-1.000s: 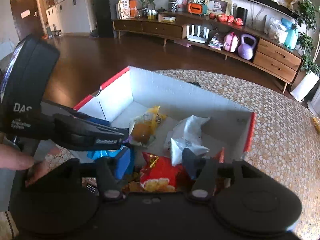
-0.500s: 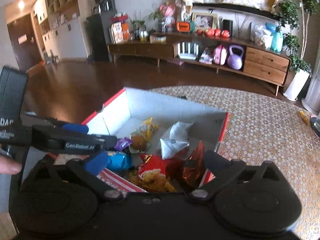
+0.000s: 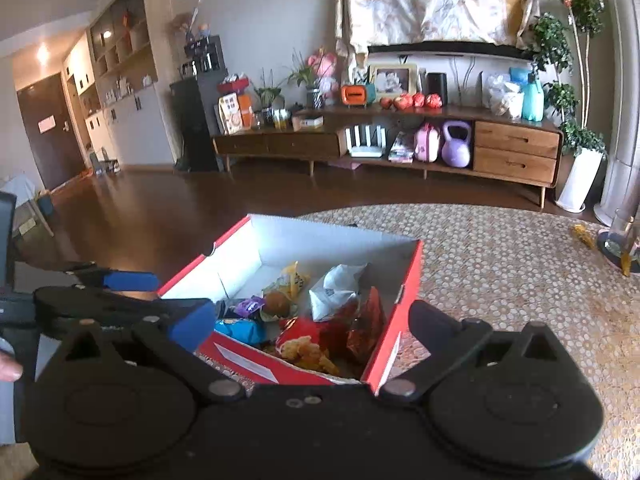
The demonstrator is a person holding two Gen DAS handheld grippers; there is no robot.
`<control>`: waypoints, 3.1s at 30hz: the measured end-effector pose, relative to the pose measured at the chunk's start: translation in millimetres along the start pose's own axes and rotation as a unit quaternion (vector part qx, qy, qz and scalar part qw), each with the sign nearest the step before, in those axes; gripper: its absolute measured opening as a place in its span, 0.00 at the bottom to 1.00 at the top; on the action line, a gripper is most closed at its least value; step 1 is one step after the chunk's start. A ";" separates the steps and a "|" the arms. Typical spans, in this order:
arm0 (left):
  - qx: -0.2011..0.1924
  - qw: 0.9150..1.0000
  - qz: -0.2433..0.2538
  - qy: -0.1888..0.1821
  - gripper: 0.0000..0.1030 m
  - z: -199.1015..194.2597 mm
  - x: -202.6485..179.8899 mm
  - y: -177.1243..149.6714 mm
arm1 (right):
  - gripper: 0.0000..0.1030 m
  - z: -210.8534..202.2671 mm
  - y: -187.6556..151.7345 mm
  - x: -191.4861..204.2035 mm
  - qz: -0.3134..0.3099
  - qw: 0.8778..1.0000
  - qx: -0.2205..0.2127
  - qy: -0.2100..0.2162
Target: Organize snacks
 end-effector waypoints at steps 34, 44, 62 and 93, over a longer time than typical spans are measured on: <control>-0.047 0.999 0.000 -0.006 1.00 -58.5 -37.3 -18.0 | 1.00 -50.5 -38.7 -15.1 0.013 0.999 -0.031 -0.032; -0.037 0.999 -0.006 -0.008 1.00 -56.1 -36.7 -22.4 | 1.00 -53.2 -46.2 -16.3 0.020 0.999 -0.029 -0.032; -0.040 0.999 -0.005 -0.012 1.00 -62.6 -39.9 -23.4 | 1.00 -55.0 -42.2 -14.0 0.024 0.998 -0.033 -0.039; -0.025 0.999 -0.029 -0.011 1.00 -59.9 -50.2 -19.1 | 1.00 -48.0 -46.2 -45.6 0.060 0.994 0.003 -0.092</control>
Point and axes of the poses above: each gripper's, at about its wrist camera, not at the fingertips, and z roughly the way its jaws point, x to its left, y to its top, the point moved 10 cm from there along z, roughly the way its jaws point, and after that the axes turned 5 degrees about y, right-handed, at the moved point
